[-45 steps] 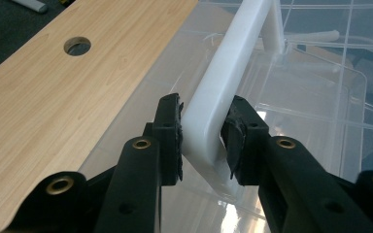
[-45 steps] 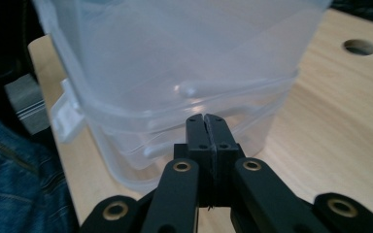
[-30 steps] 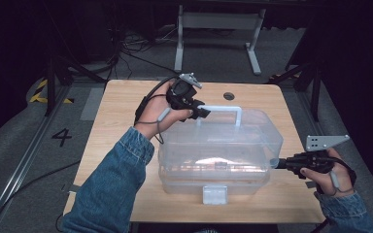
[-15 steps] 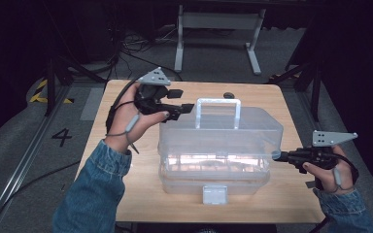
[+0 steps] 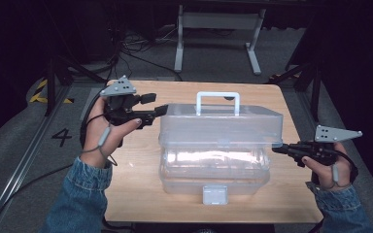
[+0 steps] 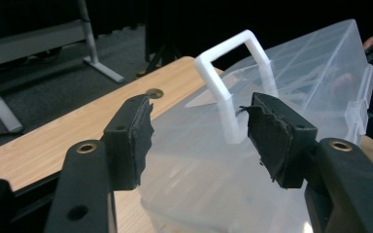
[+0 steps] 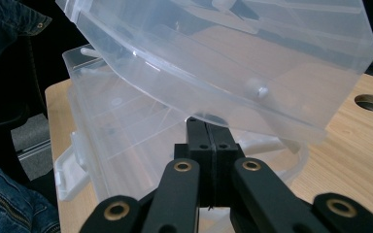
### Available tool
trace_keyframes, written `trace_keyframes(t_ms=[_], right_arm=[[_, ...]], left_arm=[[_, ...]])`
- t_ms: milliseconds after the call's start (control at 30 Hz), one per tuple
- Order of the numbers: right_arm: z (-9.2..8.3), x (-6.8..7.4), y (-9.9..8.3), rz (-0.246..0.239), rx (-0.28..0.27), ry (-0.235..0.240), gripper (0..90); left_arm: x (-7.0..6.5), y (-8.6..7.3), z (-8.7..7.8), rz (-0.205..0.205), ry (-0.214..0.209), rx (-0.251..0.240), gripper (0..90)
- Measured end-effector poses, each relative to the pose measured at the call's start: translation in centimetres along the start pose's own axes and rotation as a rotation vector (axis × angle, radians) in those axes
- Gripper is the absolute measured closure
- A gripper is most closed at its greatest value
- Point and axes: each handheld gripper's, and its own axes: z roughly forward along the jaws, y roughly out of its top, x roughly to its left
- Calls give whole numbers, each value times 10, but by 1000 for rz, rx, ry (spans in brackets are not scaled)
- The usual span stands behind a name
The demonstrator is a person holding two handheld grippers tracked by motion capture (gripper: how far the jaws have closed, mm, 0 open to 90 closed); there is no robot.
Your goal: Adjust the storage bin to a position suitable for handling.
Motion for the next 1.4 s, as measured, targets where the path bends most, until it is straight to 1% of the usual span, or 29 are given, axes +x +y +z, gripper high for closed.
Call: trace_keyframes(t_ms=[67,100,200,300,367,433,533,567,667,700,767,800,833,867,900,967,1000,1067,1100,1167,1267,1300,1333,1400], right_arm=[[1,1,1,-7,-12,-10,900],[1,1,3,-10,-18,-14,900],[1,2,6,-24,-31,-38,900],[1,3,9,-26,-44,-46,900],[1,4,11,-31,-53,-57,900],[1,4,13,-31,-62,-67,900],[1,4,17,-24,-74,-88,900],[1,4,17,-24,-74,-88,900],[3,3,21,-11,-85,-104,900],[3,3,22,-10,-87,-110,900],[3,3,24,-3,-98,-120,900],[4,2,24,-2,-104,-126,900],[4,2,24,-2,-104,-126,900],[4,2,25,3,-108,-131,900],[4,2,26,11,-111,-134,900],[5,1,27,11,-116,-147,900],[5,1,28,11,-120,-151,900],[6,0,29,13,-127,-158,900],[7,-1,30,14,-134,-165,900],[7,-1,31,19,-134,-170,900],[9,-3,34,15,-139,-184,900],[9,-3,35,20,-142,-184,900],[10,-4,36,16,-143,-190,900],[10,-4,37,18,-144,-191,900]], left_arm=[[3,-4,-6,-6,17,-10,426],[4,-6,-9,-17,20,-12,424],[7,-12,-14,-21,33,-6,421],[9,-20,-17,-33,45,0,419],[11,-26,-18,-50,50,-1,419],[14,-31,-20,-52,56,3,418],[17,-39,-20,-68,58,10,415],[17,-39,-20,-68,58,10,414],[18,-46,-17,-73,61,15,410],[19,-48,-16,-65,62,19,408],[19,-53,-13,-65,53,18,404],[18,-56,-11,-75,49,17,401],[18,-56,-11,-75,49,17,399],[18,-59,-10,-70,46,17,399],[18,-62,-8,-77,42,15,397],[19,-67,-5,-78,38,21,394],[19,-68,-4,-67,37,23,393],[19,-71,-1,-68,40,30,391],[19,-71,0,-60,43,34,389],[18,-73,2,-65,48,36,388],[18,-76,4,-57,46,39,385],[18,-76,6,-60,44,39,384],[18,-77,7,-52,48,46,383],[18,-76,10,-45,50,39,383]])
